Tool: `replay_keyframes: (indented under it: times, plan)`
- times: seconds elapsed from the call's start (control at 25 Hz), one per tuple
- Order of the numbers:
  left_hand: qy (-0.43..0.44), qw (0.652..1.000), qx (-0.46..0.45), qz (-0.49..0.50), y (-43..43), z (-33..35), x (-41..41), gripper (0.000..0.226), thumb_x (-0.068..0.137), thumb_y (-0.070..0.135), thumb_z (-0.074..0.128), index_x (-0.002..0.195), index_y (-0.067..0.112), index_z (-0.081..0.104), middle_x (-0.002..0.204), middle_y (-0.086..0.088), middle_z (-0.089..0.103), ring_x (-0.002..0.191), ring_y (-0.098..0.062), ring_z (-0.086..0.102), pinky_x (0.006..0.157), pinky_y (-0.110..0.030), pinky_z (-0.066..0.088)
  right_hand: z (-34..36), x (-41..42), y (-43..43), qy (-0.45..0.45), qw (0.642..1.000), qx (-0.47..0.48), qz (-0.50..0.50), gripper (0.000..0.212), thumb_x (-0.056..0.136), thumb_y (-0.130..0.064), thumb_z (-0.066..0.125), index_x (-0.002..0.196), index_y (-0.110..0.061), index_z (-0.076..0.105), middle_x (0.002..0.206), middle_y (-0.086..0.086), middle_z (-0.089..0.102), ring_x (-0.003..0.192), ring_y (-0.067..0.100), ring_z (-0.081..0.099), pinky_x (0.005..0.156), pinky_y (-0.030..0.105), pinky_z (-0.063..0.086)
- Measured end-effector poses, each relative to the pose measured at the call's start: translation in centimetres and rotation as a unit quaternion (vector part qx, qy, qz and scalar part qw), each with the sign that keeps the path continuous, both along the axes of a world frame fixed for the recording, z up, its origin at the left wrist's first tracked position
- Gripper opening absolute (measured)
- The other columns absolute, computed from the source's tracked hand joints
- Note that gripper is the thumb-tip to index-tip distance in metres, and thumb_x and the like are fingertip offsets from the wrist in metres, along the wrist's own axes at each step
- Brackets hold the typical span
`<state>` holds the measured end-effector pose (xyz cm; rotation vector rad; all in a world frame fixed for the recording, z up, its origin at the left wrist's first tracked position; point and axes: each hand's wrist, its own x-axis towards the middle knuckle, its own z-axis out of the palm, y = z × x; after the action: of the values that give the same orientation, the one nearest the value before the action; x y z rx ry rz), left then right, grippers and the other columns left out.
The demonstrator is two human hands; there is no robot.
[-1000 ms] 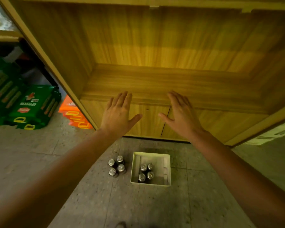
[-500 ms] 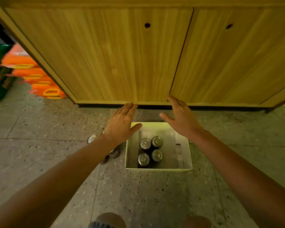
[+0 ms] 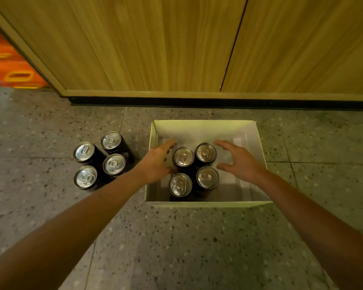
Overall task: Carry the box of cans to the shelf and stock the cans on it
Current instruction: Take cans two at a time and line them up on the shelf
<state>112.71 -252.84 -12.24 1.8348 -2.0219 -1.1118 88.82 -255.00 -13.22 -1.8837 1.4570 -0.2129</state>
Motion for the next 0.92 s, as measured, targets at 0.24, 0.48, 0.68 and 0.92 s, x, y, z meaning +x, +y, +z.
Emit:
replay_keyframes:
  times: [0.24,0.48,0.68,0.92]
  plan:
    - [0.035,0.999,0.008,-0.002,-1.0,-1.5,-1.0,0.081,0.069,0.006,0.075,0.137,0.018,0.033,0.137,-0.007,0.046,0.127,-0.023,0.044,0.104,-0.031,0.037,-2.6,0.8,-0.7,-0.092,0.996,0.002,-0.016,0.073,0.068,-0.014,0.076,0.132,-0.018,0.041,0.134,0.002,0.052,0.125,0.015,0.045,0.099,0.024,0.033]
    - [0.089,0.995,0.046,0.011,-1.6,-2.3,-1.1,0.071,0.065,0.007,0.079,0.125,0.019,0.043,0.120,0.001,0.052,0.117,-0.018,0.049,0.099,-0.033,0.044,-3.5,1.2,-1.4,-0.193,0.976,0.096,-0.024,0.070,0.071,-0.011,0.074,0.131,-0.023,0.040,0.134,-0.003,0.047,0.129,0.014,0.039,0.105,0.036,0.035]
    - [0.118,0.993,0.023,0.023,-1.3,-2.9,-1.2,0.068,0.063,0.010,0.080,0.121,0.016,0.046,0.117,0.002,0.054,0.112,-0.015,0.050,0.100,-0.035,0.045,-3.9,1.7,-1.3,-0.235,0.963,0.108,-0.071,0.065,0.066,-0.009,0.077,0.121,-0.029,0.047,0.125,-0.003,0.055,0.121,0.014,0.047,0.102,0.040,0.043]
    - [0.167,0.983,-0.013,0.069,-1.1,-1.8,-1.5,0.065,0.064,0.016,0.080,0.121,0.018,0.049,0.114,0.007,0.057,0.116,-0.014,0.052,0.101,-0.030,0.041,-0.3,1.6,-2.1,-0.238,0.965,0.079,-0.080,0.064,0.064,-0.002,0.077,0.118,-0.023,0.050,0.112,-0.004,0.059,0.115,0.017,0.053,0.097,0.034,0.044]
